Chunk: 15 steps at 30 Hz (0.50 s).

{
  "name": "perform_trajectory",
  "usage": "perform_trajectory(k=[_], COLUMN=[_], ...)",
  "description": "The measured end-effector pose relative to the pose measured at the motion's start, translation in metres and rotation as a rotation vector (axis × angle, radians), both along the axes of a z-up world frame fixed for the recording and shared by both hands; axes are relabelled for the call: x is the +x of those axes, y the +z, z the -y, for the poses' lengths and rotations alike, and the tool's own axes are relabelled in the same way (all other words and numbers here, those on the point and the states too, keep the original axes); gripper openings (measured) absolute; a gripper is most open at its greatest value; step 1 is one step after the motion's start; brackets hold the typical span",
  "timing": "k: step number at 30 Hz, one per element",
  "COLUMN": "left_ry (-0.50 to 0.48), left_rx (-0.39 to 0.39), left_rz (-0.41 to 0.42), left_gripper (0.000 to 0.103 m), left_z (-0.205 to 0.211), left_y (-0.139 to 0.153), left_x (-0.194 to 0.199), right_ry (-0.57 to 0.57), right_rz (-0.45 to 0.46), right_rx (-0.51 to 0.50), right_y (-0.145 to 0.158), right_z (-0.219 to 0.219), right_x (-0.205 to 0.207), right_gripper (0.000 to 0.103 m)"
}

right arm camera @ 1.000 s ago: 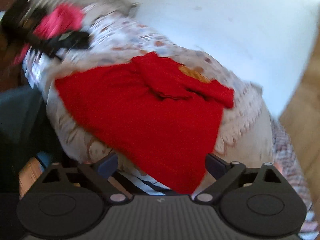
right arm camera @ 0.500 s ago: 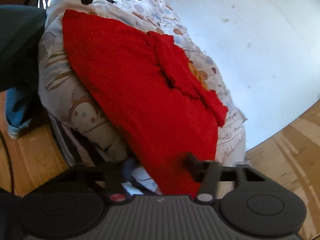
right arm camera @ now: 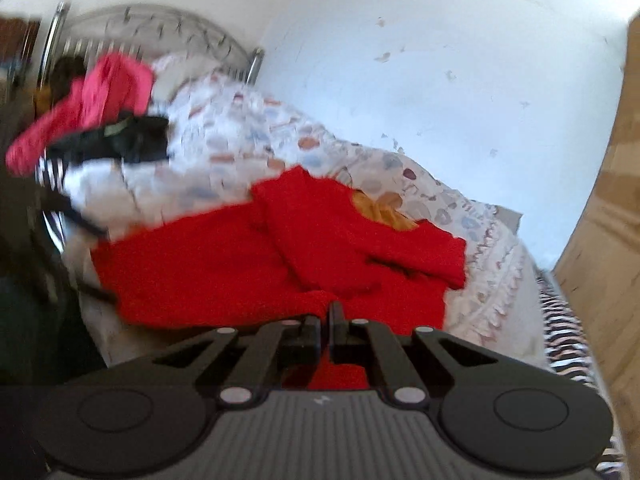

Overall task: Fold small clothes
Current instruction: 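Grasp the red sweater side edge with the right gripper and fold it toward the collar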

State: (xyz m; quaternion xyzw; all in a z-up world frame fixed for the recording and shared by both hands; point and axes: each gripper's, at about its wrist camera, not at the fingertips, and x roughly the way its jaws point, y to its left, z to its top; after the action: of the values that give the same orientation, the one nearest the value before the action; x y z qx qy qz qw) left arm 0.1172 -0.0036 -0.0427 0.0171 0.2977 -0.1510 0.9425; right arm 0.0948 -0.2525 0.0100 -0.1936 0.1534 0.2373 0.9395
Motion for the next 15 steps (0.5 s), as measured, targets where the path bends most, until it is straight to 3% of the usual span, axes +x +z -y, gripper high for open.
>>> perform_trajectory(k=[3, 6, 12, 15], left_ry=[-0.028, -0.045, 0.069, 0.131], left_rx=[-0.012, 0.027, 0.204, 0.222], left_rz=[0.0, 0.025, 0.059, 0.024], left_gripper=[0.102, 0.102, 0.097, 0.092], left_z=[0.021, 0.042, 0.052, 0.033], left_y=[-0.007, -0.011, -0.018, -0.022], left_x=[0.01, 0.019, 0.04, 0.047], right_ry=[0.01, 0.019, 0.033, 0.032], right_rz=[-0.008, -0.018, 0.018, 0.035], right_rx=[0.032, 0.072, 0.105, 0.117], right_y=[0.01, 0.021, 0.039, 0.043], right_z=[-0.001, -0.002, -0.006, -0.005], right_x=[0.014, 0.028, 0.042, 0.044], right_gripper=[0.004, 0.004, 0.004, 0.004])
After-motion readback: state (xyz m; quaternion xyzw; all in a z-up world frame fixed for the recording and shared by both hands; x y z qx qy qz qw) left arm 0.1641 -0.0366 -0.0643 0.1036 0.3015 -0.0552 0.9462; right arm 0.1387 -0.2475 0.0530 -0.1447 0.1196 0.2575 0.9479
